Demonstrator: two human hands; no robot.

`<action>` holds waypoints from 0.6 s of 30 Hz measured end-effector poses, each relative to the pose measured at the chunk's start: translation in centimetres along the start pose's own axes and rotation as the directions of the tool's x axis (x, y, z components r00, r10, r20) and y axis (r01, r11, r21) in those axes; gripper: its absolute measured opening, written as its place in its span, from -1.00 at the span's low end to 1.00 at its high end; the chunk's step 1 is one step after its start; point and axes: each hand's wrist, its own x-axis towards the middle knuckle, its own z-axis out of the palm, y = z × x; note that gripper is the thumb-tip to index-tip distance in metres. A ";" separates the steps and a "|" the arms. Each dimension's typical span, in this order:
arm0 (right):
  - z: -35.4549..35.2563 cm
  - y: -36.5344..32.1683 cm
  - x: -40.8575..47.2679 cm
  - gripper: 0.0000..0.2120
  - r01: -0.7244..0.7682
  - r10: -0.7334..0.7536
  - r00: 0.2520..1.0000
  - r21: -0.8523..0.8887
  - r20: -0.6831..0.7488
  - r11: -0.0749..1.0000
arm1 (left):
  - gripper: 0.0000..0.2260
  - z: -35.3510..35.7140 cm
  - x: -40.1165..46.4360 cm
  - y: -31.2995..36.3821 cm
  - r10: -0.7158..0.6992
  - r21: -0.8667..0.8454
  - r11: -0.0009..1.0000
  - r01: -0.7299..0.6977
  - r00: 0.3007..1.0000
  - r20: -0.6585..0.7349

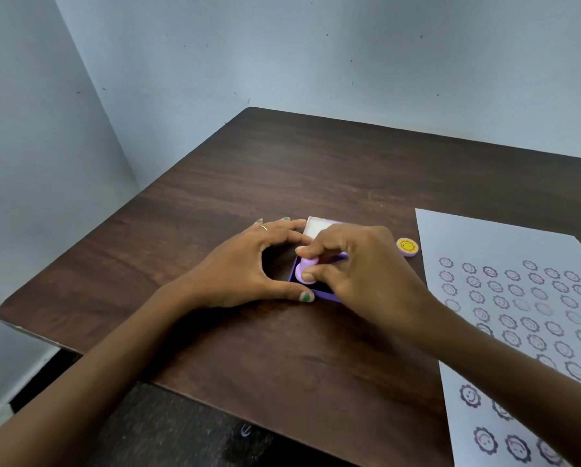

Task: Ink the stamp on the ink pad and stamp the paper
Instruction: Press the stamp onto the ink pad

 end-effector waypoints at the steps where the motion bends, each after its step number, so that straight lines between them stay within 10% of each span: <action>1: 0.2 -0.3 -0.3 -0.86 0.071 -0.069 0.997 -0.078 0.019 0.994 | -0.40 0.0 0.0 0.0 0.002 -0.002 1.000 -0.002 1.000 0.001; 4: 0.1 -0.5 -0.8 -0.89 0.175 -0.165 0.983 -0.135 0.082 0.975 | -0.41 0.0 0.0 -0.1 0.000 -0.012 1.000 0.000 1.000 0.002; 8: -0.5 0.3 0.3 -0.79 -0.081 0.079 0.997 0.123 0.023 0.989 | -0.41 0.1 0.0 -0.2 -0.002 0.003 1.000 0.002 1.000 -0.001; 13: 0.7 -1.1 -1.3 -0.89 0.250 -0.238 0.968 -0.253 0.078 0.935 | -0.42 0.1 0.1 -0.2 0.005 -0.019 1.000 -0.004 1.000 0.005; 18: 0.3 -0.3 -0.3 -0.86 0.018 -0.019 0.999 -0.033 -0.036 0.999 | -0.41 0.2 0.0 -0.3 0.002 -0.017 1.000 -0.002 1.000 -0.007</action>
